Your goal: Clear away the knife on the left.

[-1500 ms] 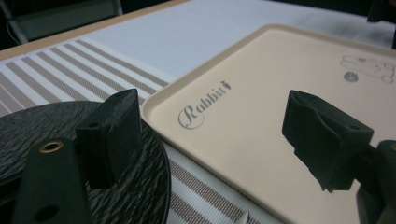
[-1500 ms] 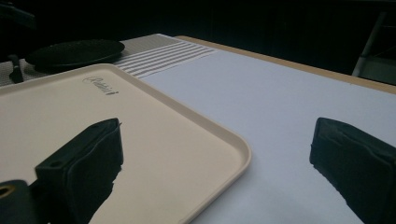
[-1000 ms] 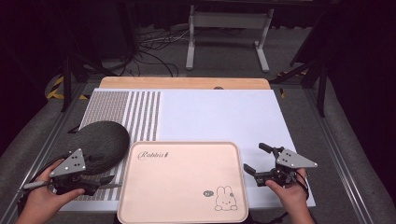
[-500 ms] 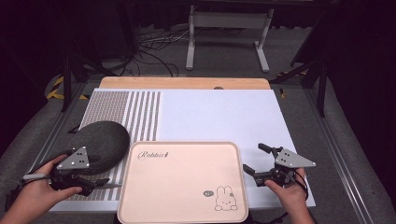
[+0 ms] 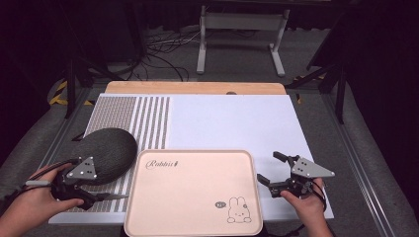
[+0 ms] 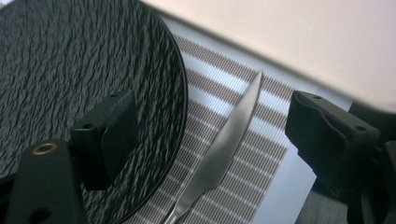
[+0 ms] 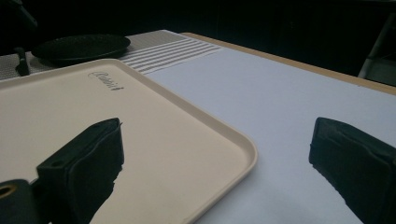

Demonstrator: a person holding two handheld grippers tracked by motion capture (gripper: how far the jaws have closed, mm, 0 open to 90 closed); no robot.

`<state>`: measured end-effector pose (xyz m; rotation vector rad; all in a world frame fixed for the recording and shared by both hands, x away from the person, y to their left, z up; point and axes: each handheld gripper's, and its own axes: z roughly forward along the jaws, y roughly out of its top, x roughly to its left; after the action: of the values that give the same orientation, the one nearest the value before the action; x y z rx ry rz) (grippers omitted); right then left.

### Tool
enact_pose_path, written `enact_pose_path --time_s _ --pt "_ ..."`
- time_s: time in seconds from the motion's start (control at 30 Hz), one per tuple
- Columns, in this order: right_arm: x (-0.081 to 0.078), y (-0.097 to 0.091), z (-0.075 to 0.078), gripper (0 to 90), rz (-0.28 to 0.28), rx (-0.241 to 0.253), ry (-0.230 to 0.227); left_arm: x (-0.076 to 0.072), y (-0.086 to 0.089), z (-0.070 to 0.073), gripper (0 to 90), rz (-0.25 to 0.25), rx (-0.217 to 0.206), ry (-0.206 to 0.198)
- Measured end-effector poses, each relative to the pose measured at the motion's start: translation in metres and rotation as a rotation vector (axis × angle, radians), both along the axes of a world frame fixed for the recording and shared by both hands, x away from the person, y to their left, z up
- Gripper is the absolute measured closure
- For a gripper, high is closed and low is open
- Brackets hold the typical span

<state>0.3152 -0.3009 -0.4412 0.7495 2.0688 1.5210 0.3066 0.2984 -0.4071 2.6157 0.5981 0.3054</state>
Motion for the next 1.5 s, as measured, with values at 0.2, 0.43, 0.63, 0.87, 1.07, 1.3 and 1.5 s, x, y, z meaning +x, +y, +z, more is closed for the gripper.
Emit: enact_pose_path --time_s 0.2,0.43,0.63,0.87,1.07,1.3,1.5 --pt "-0.001 0.001 0.000 3.8 0.017 -0.003 -0.002 0.003 0.001 -0.003 18.4 -0.041 0.089 0.040" --pt "-0.001 0.000 0.000 3.7 0.022 0.001 -0.003 0.006 0.000 -0.009 20.3 -0.091 0.209 0.085" --pt "-0.001 -0.001 0.000 3.7 0.027 0.003 -0.004 0.007 0.002 -0.012 23.0 -0.140 0.309 0.118" --pt "-0.002 0.000 0.000 3.6 0.032 0.002 -0.003 0.008 0.004 -0.013 27.5 -0.194 0.408 0.123" --pt "-0.003 0.000 0.001 3.3 0.050 0.004 -0.008 0.010 0.008 -0.021 28.7 -0.204 0.454 0.150" --pt "-0.005 -0.001 0.000 3.4 0.057 0.009 -0.004 0.014 0.011 -0.021 31.9 -0.217 0.478 0.183" --pt "-0.008 -0.004 0.000 3.5 0.052 0.010 -0.004 0.014 0.010 -0.025 38.2 -0.265 0.516 0.198"
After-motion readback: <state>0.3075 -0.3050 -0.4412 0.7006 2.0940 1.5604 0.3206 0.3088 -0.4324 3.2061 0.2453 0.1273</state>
